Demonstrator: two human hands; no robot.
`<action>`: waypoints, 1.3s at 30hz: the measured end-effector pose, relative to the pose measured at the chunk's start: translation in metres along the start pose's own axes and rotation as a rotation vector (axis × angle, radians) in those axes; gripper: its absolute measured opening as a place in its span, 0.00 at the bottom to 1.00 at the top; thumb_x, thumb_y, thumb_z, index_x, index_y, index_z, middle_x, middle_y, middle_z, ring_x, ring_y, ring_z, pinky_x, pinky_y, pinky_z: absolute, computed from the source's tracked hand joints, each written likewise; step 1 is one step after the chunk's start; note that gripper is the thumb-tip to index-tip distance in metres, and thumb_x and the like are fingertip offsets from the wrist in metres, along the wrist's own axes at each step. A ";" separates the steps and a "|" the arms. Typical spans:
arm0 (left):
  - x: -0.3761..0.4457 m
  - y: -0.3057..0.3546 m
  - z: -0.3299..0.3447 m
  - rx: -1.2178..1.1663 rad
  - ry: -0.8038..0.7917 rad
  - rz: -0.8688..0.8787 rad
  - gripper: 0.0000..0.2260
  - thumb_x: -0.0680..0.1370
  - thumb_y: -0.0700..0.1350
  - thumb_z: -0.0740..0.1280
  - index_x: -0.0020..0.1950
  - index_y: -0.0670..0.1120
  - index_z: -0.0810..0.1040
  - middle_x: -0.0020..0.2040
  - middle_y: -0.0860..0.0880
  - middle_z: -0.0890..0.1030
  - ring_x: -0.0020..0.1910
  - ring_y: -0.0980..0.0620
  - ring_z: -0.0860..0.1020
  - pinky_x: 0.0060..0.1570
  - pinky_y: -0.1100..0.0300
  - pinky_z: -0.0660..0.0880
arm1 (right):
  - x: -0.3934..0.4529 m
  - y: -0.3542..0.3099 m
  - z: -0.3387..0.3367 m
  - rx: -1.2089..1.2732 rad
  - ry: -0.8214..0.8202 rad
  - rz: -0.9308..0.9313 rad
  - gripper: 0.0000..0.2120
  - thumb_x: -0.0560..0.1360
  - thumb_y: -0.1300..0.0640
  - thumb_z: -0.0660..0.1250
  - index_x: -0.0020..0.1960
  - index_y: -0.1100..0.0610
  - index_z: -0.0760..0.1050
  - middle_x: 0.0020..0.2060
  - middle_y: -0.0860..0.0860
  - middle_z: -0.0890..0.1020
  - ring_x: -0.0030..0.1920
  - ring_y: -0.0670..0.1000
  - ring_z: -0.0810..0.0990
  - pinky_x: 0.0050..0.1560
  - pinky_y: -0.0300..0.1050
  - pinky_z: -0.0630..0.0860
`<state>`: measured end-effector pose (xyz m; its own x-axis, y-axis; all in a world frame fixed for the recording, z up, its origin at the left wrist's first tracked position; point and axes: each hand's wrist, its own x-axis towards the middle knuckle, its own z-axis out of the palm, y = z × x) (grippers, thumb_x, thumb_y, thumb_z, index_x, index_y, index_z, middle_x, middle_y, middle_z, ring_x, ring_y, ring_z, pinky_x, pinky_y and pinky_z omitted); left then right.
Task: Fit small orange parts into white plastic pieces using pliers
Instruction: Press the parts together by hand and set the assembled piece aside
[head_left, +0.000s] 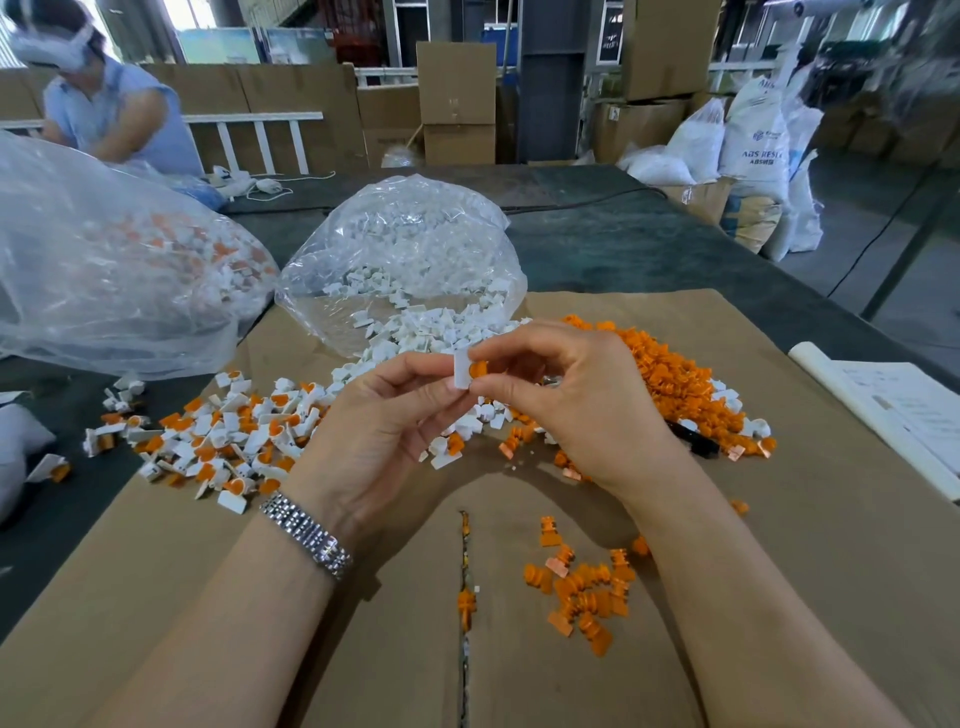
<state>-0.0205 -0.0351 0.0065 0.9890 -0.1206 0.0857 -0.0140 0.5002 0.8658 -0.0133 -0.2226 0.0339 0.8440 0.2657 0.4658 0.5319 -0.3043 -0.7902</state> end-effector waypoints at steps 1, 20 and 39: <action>0.000 0.000 0.000 0.010 -0.003 0.008 0.07 0.71 0.33 0.72 0.48 0.39 0.86 0.50 0.42 0.86 0.52 0.48 0.85 0.51 0.62 0.81 | 0.000 0.000 0.001 -0.018 0.007 -0.012 0.10 0.73 0.57 0.78 0.54 0.54 0.86 0.44 0.48 0.84 0.44 0.48 0.81 0.48 0.40 0.79; -0.002 0.003 0.002 0.209 0.099 0.016 0.11 0.65 0.45 0.80 0.43 0.43 0.86 0.46 0.39 0.86 0.45 0.45 0.85 0.43 0.60 0.81 | -0.001 -0.002 0.009 -0.302 -0.010 -0.128 0.11 0.75 0.61 0.75 0.57 0.56 0.83 0.50 0.49 0.82 0.48 0.44 0.79 0.51 0.32 0.74; 0.000 0.005 0.002 0.196 0.240 0.004 0.06 0.64 0.41 0.79 0.39 0.42 0.86 0.45 0.41 0.86 0.40 0.47 0.86 0.40 0.63 0.81 | 0.003 0.020 -0.018 -0.667 -0.020 0.330 0.21 0.77 0.43 0.69 0.66 0.51 0.74 0.61 0.50 0.77 0.61 0.50 0.75 0.63 0.51 0.74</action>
<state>-0.0209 -0.0344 0.0116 0.9951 0.0984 -0.0092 -0.0231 0.3227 0.9462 0.0010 -0.2442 0.0268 0.9690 0.0790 0.2340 0.1849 -0.8603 -0.4751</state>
